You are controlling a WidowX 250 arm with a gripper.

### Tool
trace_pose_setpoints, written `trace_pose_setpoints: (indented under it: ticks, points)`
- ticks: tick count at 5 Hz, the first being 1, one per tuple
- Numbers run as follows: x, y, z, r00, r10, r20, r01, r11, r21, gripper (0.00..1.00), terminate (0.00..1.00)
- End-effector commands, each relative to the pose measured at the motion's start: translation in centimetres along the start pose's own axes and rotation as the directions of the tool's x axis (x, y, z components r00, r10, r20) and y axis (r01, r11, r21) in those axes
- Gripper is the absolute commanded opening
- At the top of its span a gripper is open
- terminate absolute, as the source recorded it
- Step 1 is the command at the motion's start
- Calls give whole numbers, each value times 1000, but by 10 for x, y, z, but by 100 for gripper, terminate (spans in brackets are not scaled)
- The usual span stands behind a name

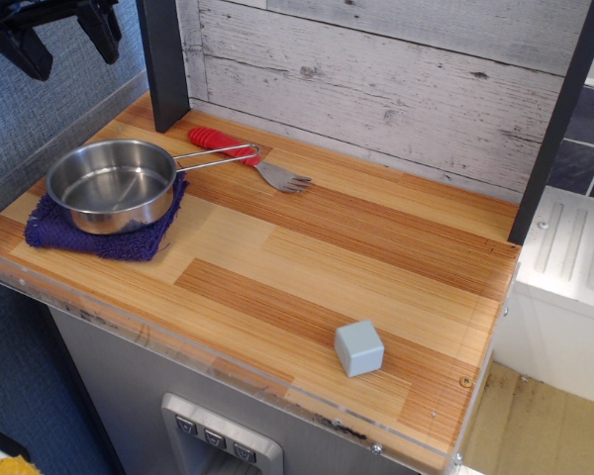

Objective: Move the grey cube to the right of the fork.

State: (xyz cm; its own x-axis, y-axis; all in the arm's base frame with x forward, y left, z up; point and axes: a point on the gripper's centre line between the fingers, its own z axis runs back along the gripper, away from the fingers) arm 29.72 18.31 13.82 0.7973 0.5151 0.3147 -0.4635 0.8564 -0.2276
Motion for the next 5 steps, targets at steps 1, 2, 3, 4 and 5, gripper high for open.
trace_pose_setpoints:
  ticks: [1, 2, 3, 4, 5]
  points:
    - [0, 0, 0, 1000, 0, 0, 0, 1000, 0, 100, 0]
    - [-23, -19, 3, 999, -30, -16, 30, 999, 23, 100, 0]
    - [-48, -42, 5, 1000, -17, -16, 18, 1000, 16, 100, 0]
    - [-72, -66, 11, 1000, 1, -3, -1, 1000, 29, 100, 0]
    - [-93, -95, 10, 1000, -6, 15, 6, 1000, 21, 100, 0]
